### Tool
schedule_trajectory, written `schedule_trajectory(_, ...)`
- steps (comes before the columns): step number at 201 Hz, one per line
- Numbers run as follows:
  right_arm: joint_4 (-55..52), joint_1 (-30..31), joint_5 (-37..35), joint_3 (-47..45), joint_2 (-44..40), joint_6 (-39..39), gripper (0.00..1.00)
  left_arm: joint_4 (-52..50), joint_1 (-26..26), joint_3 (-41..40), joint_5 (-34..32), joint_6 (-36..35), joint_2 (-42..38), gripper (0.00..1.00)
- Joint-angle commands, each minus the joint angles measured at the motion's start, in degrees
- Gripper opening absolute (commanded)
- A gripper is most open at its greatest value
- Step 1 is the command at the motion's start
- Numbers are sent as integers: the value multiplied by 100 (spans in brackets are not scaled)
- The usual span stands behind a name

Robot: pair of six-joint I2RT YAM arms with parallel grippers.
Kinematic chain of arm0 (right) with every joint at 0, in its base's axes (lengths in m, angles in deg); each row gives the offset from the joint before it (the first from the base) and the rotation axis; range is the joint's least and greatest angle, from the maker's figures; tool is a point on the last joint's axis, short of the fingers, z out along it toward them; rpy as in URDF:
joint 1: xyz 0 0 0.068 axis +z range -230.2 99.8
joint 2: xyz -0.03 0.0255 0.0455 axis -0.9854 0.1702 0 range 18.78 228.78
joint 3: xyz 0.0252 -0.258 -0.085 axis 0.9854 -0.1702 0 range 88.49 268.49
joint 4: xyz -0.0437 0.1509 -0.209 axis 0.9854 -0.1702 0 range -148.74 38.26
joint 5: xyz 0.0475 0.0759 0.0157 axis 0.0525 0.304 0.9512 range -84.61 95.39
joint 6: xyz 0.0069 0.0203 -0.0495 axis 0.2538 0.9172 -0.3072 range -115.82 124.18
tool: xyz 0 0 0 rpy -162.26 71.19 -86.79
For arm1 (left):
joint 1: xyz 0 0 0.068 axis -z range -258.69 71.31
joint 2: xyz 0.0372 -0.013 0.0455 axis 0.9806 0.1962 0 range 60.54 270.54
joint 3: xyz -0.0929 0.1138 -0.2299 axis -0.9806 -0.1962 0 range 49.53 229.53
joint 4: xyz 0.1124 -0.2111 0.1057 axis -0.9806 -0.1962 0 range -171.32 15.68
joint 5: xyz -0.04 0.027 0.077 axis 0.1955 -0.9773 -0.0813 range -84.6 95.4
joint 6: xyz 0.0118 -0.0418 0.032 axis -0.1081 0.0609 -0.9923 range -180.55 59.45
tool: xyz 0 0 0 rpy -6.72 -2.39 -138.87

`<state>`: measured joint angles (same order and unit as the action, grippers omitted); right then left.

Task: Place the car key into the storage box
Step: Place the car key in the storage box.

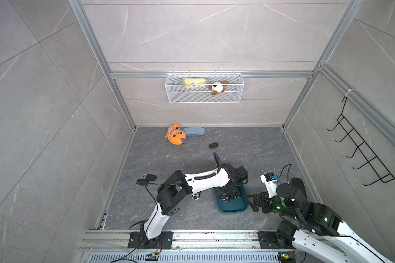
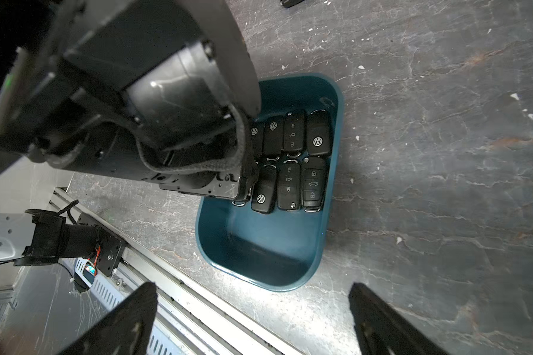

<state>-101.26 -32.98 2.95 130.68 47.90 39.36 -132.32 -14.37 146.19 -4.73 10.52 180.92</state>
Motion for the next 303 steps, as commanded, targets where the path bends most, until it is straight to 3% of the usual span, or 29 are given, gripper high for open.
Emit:
schedule_trajectory(1, -72, 4, -95, -80, -51, 100, 100, -489, 1, 336, -189, -146, 202, 29)
schedule_trajectory(57, -56, 2, -90, -124, -43, 113, 99, -739, 1, 582, -301, -243, 458, 30)
schedule_trajectory(89, -26, 2, -90, -141, -13, 127, 99, -689, 1, 593, -273, -282, 464, 48)
schedule_trajectory(169, 37, 2, -49, -147, 72, 116, 100, -643, 2, 596, -256, -308, 449, 47)
schedule_trajectory(222, 173, -1, -3, -74, 203, 37, 99, -513, -3, 534, -500, -332, -74, 48)
schedule_trajectory(271, 575, 3, 148, 34, 572, -86, 100, -473, -118, 377, -1065, -527, -819, 66)
schedule_trajectory(303, 1012, 4, 377, 141, 1049, -195, 99, -451, -388, -53, -1242, -536, -1336, 89)
